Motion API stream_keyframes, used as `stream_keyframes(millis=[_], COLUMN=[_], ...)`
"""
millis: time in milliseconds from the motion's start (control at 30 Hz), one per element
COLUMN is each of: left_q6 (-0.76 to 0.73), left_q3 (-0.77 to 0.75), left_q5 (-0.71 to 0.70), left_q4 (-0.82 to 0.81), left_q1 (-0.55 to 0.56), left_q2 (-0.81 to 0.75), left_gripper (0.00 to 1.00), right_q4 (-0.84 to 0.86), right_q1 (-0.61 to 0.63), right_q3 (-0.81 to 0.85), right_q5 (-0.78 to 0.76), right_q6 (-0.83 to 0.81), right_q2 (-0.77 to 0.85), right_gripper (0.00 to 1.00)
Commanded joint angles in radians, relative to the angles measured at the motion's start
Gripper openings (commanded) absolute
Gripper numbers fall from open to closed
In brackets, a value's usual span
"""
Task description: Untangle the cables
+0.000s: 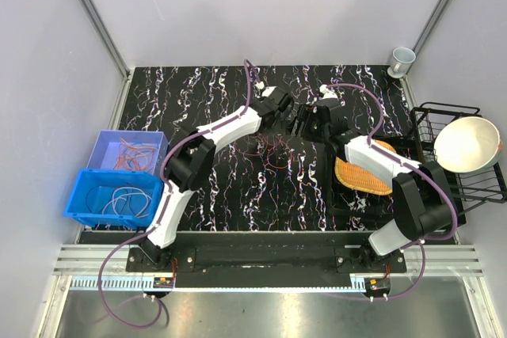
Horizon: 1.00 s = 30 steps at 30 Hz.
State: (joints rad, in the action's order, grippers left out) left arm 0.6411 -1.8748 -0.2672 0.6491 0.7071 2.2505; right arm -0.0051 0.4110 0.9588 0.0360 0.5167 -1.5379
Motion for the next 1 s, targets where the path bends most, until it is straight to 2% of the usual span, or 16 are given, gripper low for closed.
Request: stream_keyframes(millis=[0, 200, 700, 733, 767, 833, 867, 933, 967], left_q6=[0.08, 0.117, 0.127, 0.129, 0.132, 0.14, 0.143, 0.149, 0.152], left_q3=[-0.073, -0.124, -0.123, -0.121, -0.116, -0.093, -0.08, -0.034, -0.02], left_q5=[-0.105, -0.165, -0.139, -0.138, -0.135, -0.132, -0.129, -0.129, -0.136], left_q4=[0.066, 0.142, 0.139, 0.139, 0.139, 0.133, 0.12, 0.101, 0.089], left_q1=[0.003, 0.017, 0.031, 0.031, 0.031, 0.031, 0.031, 0.029, 0.029], left_q2=[0.035, 0.073, 0.109, 0.109, 0.11, 0.101, 0.097, 0.075, 0.067], left_gripper=[0.99, 0.99, 0.97, 0.94, 0.84, 0.74, 0.64, 0.5, 0.37], right_q4=[0.011, 0.011, 0.013, 0.011, 0.013, 0.011, 0.011, 0.011, 0.011], right_q1=[-0.009, -0.011, -0.017, -0.015, -0.015, -0.017, -0.017, -0.02, -0.018], right_q3=[0.0, 0.004, 0.009, 0.009, 0.008, 0.008, 0.008, 0.008, 0.009], right_q5=[-0.015, -0.002, 0.013, 0.013, 0.015, 0.015, 0.015, 0.015, 0.016], right_q6=[0.009, 0.017, 0.02, 0.02, 0.02, 0.02, 0.02, 0.02, 0.02], right_q2=[-0.007, -0.016, -0.033, -0.033, -0.031, -0.031, -0.034, -0.036, -0.037], right_gripper=[0.73, 0.73, 0.72, 0.72, 0.72, 0.72, 0.72, 0.72, 0.72])
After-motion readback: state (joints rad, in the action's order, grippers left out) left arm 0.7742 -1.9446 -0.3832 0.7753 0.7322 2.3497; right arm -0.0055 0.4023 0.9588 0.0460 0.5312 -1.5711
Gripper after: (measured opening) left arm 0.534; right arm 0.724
